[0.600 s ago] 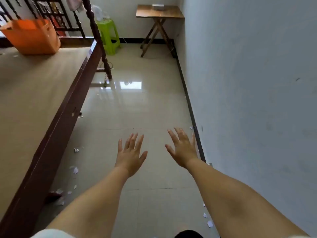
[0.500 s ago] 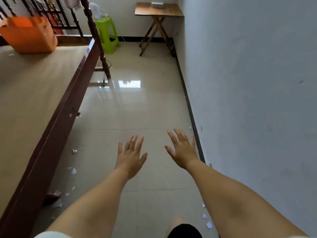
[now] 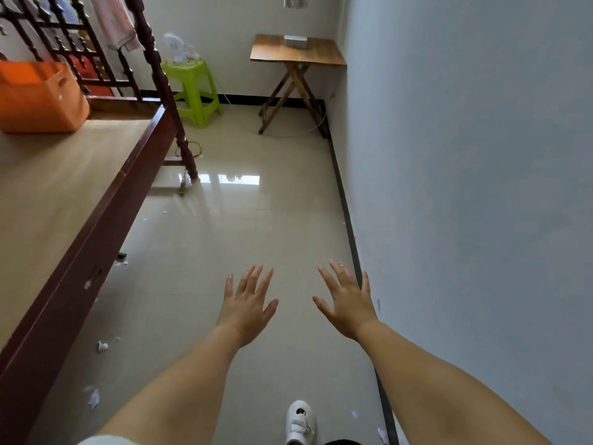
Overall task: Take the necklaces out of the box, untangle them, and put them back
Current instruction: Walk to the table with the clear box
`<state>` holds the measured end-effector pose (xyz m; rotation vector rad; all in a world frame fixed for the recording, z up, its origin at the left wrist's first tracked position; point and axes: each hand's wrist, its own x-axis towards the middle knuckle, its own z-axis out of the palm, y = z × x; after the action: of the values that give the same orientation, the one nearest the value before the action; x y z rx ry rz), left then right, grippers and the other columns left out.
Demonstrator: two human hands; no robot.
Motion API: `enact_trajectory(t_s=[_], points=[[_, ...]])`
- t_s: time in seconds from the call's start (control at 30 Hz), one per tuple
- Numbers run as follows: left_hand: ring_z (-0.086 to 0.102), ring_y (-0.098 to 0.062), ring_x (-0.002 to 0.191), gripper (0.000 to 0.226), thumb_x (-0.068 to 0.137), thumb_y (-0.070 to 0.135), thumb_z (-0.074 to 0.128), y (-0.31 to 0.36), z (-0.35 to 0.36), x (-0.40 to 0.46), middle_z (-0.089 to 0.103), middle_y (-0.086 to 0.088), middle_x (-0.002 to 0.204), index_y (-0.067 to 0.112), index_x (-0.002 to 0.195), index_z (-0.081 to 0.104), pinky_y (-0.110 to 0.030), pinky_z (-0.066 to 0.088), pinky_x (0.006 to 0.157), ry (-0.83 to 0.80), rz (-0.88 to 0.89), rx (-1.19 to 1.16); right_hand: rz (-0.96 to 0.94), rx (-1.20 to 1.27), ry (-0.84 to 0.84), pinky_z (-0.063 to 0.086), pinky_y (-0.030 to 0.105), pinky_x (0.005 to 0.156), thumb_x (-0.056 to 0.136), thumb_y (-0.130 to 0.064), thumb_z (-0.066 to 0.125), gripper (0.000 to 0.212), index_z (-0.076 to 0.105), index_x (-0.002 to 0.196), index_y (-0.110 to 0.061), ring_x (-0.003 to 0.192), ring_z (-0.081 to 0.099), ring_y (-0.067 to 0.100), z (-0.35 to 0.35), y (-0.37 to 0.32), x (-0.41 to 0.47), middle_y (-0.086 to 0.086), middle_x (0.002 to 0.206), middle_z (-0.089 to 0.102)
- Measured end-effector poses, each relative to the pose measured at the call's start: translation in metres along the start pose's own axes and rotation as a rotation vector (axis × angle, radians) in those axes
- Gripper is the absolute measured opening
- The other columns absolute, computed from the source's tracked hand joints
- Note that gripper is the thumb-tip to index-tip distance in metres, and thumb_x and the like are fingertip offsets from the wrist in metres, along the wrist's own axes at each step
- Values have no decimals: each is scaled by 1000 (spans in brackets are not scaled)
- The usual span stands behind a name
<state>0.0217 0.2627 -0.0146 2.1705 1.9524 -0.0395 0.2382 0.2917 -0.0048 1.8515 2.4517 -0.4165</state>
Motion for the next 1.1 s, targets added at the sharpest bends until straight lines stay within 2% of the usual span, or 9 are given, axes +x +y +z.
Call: enact_trajectory(t_s=[0.17, 0.3, 0.4, 0.47, 0.53, 0.73, 0.83, 0.97, 1.1], points=[[-8, -17, 144, 87, 68, 59, -14, -12, -24, 99, -4, -2, 158, 23, 146, -8, -47, -8, 113, 40, -53, -67, -24, 19, -3, -7, 54, 115, 94, -54, 32, 66, 6, 150, -32, 149, 0, 18, -32, 22, 104, -2, 161, 3], [-6, -17, 144, 79, 77, 61, -3, -38, -36, 173, -1, -2, 157, 22, 147, -5, -48, -5, 113, 50, -95, -55, -59, 12, -14, -6, 55, 116, 94, -54, 33, 66, 7, 151, -31, 149, 1, 18, -46, 22, 188, -1, 161, 5], [-3, -18, 144, 83, 74, 61, -6, -69, -47, 237, 3, -3, 157, 22, 147, -2, -48, -4, 113, 55, -116, -56, -77, 6, -19, -8, 54, 115, 95, -54, 32, 66, 6, 151, -31, 149, 0, 17, -52, 16, 260, -1, 162, 3], [-3, -18, 144, 68, 90, 56, 11, -92, -59, 285, 2, -3, 157, 22, 147, -2, -48, -5, 113, 43, -127, -67, -69, -6, -19, -10, 53, 114, 95, -55, 29, 66, 3, 151, -31, 149, -3, 16, -58, 13, 311, -2, 162, 1], [-4, -18, 144, 61, 97, 47, 22, -116, -76, 331, 1, -3, 157, 21, 147, -3, -48, -6, 114, 25, -110, -61, -54, 2, -24, -11, 53, 114, 95, -55, 29, 66, 3, 151, -32, 148, -5, 16, -68, 10, 362, -3, 162, 0], [-7, -18, 144, 61, 97, 47, 19, -172, -137, 486, -2, -3, 158, 21, 146, -7, -47, -7, 114, 6, -44, 20, 26, 87, 42, -10, 52, 115, 96, -52, 31, 64, 6, 151, -31, 148, -4, 15, -117, 6, 506, -3, 161, 2], [-8, -17, 144, 62, 96, 48, 18, -172, -155, 562, -2, -3, 158, 21, 147, -6, -48, -7, 114, 11, 8, 17, 70, 116, 64, -9, 53, 116, 96, -51, 33, 64, 7, 150, -32, 148, -4, 14, -136, 24, 568, -3, 161, 2], [-7, -17, 144, 81, 78, 62, -2, -163, -172, 668, 0, -2, 157, 21, 147, -3, -47, -8, 114, 26, 70, 10, 99, 81, 70, -7, 54, 117, 96, -51, 32, 63, 7, 151, -32, 148, -4, 15, -161, 62, 658, -3, 161, 2], [-8, -17, 143, 62, 97, 46, 22, -154, -190, 769, -1, -3, 158, 20, 147, -3, -47, -8, 114, 47, 43, -2, 63, 53, 74, -8, 53, 117, 96, -52, 31, 64, 7, 151, -31, 148, -4, 15, -195, 109, 753, -3, 161, 2]])
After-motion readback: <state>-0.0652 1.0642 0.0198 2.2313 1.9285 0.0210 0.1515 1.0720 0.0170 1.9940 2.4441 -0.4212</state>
